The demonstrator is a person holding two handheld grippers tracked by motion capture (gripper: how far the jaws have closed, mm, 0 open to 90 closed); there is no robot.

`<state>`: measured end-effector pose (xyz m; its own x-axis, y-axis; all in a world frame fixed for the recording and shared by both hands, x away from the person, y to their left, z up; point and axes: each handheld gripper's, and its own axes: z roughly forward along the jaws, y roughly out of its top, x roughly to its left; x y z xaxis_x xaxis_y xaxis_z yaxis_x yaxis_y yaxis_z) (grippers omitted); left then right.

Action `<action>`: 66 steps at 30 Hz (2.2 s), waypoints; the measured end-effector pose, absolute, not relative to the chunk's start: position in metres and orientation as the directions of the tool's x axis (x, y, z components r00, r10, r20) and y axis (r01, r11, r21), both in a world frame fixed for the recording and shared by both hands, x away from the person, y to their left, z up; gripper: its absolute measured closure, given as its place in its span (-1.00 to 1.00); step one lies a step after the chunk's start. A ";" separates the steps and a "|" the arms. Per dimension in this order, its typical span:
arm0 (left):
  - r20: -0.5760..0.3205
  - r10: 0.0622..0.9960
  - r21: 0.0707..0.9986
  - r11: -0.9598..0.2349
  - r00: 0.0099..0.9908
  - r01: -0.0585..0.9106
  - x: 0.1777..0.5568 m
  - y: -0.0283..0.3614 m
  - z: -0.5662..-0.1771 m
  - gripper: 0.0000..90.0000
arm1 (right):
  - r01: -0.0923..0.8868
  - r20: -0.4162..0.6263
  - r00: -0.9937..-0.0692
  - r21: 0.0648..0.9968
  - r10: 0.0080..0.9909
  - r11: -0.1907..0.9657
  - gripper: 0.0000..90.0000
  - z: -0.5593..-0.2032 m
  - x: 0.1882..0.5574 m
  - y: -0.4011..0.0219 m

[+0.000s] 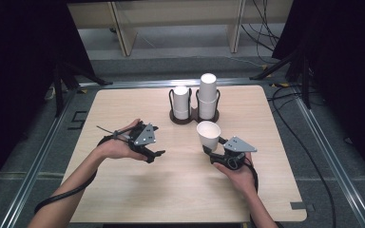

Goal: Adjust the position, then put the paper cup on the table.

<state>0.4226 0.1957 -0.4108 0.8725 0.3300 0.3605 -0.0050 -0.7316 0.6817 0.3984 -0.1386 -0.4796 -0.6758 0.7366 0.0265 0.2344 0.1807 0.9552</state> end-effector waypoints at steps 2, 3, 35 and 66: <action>0.370 0.363 0.699 -0.715 0.855 0.002 0.421 0.202 -0.414 -0.69 | 0.214 0.000 -0.673 0.957 0.740 0.195 -0.18 -0.481 0.400 -0.141; 0.364 0.381 0.716 -0.698 0.850 0.006 0.420 0.203 -0.416 -0.70 | 0.220 0.003 -0.666 0.956 0.746 0.192 -0.18 -0.482 0.400 -0.142; 0.223 0.743 0.904 -0.400 0.631 0.151 0.382 0.245 -0.481 -0.69 | 0.394 0.058 -0.649 0.878 0.758 0.270 -0.20 -0.488 0.401 -0.148; 0.185 0.778 0.919 -0.353 0.600 0.175 0.380 0.253 -0.488 -0.70 | 0.419 -0.021 -0.656 0.821 0.754 0.388 -0.66 -0.487 0.396 -0.149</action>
<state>0.3797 0.2525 -0.4880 0.6003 0.7782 0.1846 0.1745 -0.3527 0.9193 0.3957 -0.1493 -0.4873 -0.6562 0.7543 -0.0213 0.4195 0.3881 0.8206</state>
